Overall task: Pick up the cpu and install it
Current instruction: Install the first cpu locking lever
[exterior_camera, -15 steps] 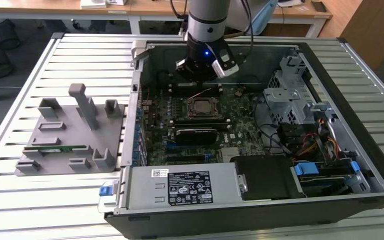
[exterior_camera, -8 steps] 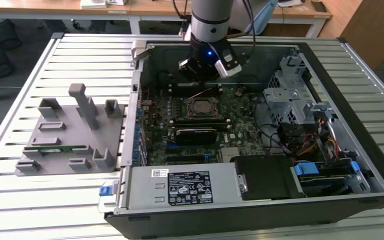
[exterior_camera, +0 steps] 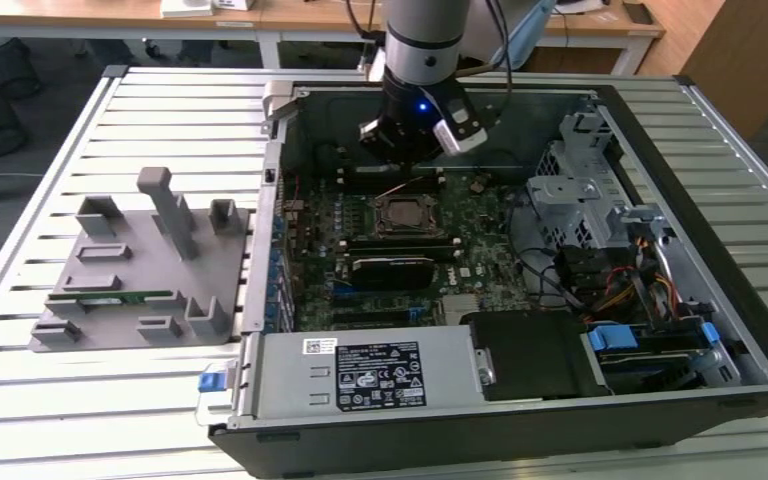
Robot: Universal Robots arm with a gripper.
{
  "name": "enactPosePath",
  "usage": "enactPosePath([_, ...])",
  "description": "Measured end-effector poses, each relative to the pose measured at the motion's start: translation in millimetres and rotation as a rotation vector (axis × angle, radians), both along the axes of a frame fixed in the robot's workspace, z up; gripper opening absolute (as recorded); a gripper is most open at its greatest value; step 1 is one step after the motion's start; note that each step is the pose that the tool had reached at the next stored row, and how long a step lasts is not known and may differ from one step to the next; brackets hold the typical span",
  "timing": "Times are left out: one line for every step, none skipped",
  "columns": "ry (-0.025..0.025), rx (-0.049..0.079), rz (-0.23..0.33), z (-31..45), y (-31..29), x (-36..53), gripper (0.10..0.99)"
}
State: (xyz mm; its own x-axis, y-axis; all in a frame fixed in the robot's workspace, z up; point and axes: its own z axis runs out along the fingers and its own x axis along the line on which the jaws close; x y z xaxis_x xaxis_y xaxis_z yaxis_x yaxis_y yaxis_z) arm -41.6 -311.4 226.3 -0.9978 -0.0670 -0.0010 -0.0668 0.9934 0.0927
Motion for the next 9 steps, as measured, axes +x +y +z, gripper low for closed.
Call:
enactPosePath([-0.0001,0.000,0.001,-0.3,0.1,0.1,0.106])
enactPosePath([0.0001,0.000,0.001,-0.6,0.2,0.2,0.106])
enactPosePath([0.0000,0.000,0.002,-0.8,0.3,0.4,0.106])
enactPosePath([0.0001,-0.001,0.002,-1.0,0.5,0.7,0.106])
enactPosePath([0.0000,-0.001,0.001,-1.2,0.8,0.9,0.106])
enactPosePath([0.0001,-0.001,0.001,-1.4,1.1,1.1,0.106])
enactPosePath([0.0000,-0.001,0.001,-1.6,1.4,1.4,0.106])
enactPosePath([0.0000,-0.001,0.001,-1.9,1.6,1.7,0.106])
enactPosePath([0.0000,-0.001,0.002,-2.2,1.9,2.0,0.106])
